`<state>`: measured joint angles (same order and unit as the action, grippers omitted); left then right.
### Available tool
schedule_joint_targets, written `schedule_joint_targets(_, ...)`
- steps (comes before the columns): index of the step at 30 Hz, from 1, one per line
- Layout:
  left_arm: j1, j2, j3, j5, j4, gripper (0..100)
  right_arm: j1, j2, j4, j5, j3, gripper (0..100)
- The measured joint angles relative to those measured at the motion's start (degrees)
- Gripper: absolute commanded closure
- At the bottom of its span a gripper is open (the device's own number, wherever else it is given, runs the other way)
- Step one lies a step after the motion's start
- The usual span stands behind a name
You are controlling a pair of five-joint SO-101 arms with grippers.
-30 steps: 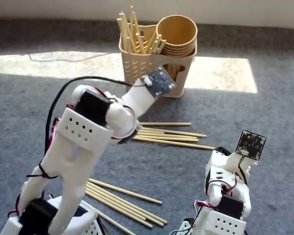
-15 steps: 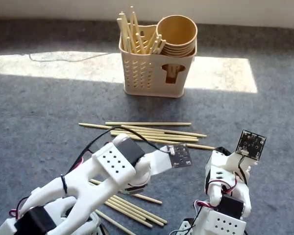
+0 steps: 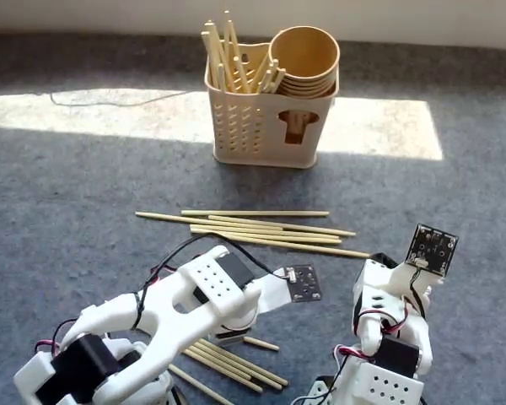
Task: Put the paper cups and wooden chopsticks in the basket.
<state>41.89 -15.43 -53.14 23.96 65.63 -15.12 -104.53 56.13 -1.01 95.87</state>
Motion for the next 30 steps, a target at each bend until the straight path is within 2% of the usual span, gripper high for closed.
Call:
schedule_joint_targets(5, 0.00, 0.00, 0.00, 0.00, 0.00, 96, 0.00, 0.00, 0.00, 0.00, 0.00, 99.2)
schedule_joint_targets(9, 0.18, 0.00, 0.00, 0.26, 0.00, 99, 0.00, 0.00, 0.00, 0.00, 0.00, 99.2)
schedule_joint_targets(16, -0.18, 0.00, 1.05, 0.09, 2.02, 99, 0.00, 0.00, 0.00, 0.00, 0.00, 99.2)
schedule_joint_targets(27, -11.96, 0.00, 14.07, 5.36, 11.43, 99, 0.00, 0.00, 0.00, 0.00, 0.00, 99.2)
schedule_joint_targets(30, -11.60, 0.18, 15.03, 5.36, 13.01, 93, 0.00, 0.00, 0.00, 0.00, 0.00, 99.2)
